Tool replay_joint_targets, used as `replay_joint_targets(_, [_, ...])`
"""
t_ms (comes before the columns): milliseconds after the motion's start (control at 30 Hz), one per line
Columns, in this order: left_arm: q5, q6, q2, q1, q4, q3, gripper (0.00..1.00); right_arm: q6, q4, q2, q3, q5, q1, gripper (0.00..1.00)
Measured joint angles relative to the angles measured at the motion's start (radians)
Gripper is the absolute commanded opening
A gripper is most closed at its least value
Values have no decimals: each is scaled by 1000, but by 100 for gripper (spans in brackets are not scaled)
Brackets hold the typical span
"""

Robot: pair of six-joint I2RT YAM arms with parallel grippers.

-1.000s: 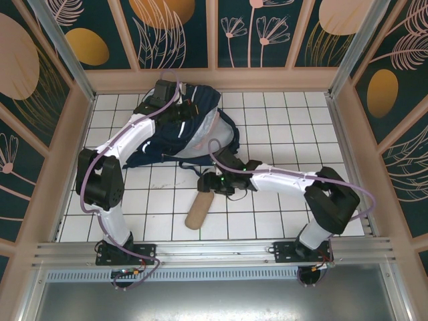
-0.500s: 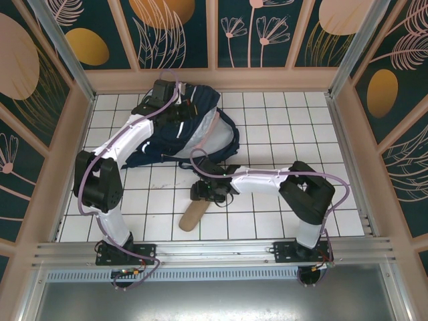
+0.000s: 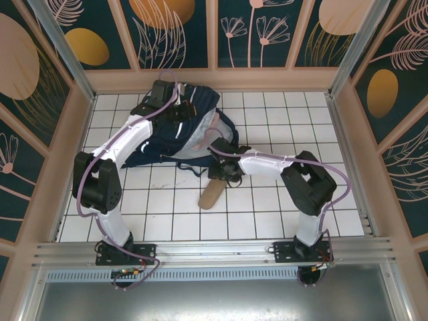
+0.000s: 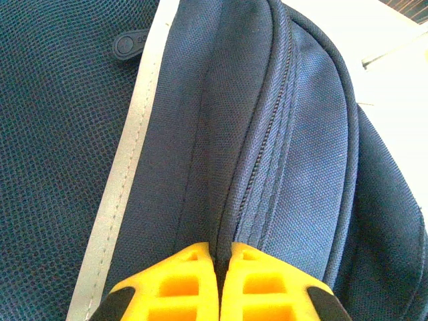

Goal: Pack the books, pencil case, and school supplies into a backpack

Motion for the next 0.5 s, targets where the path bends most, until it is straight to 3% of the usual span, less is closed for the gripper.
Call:
replay_joint_targets(200, [0, 1, 0, 0, -3, 1, 2, -56, -24, -3, 28, 32, -43, 75])
replay_joint_targets(500, [3, 8, 2, 0, -5, 5, 2, 63, -67, -116, -18, 74, 42, 77])
